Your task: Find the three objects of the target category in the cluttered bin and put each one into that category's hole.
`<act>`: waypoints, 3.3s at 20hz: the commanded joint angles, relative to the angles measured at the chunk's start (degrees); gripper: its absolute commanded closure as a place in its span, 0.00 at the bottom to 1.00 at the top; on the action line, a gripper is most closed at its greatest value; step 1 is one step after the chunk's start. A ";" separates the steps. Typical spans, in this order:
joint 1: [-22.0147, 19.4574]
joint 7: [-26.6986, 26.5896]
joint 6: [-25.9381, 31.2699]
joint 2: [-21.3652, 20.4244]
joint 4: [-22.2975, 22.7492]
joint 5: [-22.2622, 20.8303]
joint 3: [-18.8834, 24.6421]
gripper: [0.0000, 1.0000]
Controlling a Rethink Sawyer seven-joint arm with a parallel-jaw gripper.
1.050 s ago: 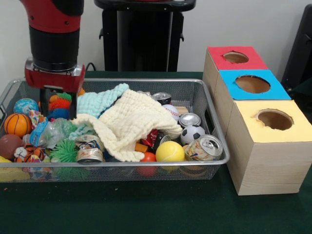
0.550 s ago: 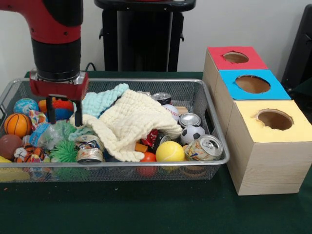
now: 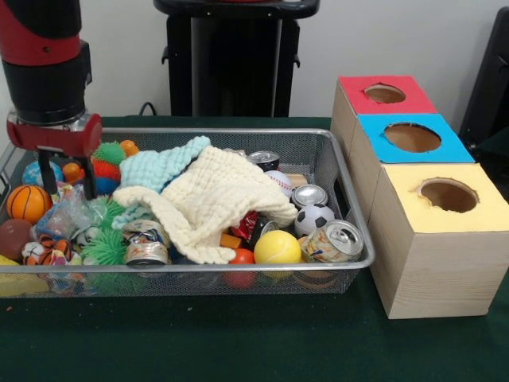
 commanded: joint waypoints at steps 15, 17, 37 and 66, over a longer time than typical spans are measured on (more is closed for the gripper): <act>0.93 4.53 -8.28 0.41 9.64 -0.20 -0.40 0.00; 0.68 3.51 -7.37 0.71 9.03 0.39 -0.09 0.00; -11.96 -11.17 -1.52 1.38 12.30 -1.36 9.45 0.00; -16.74 -13.45 -0.72 11.87 6.35 -5.99 13.48 0.00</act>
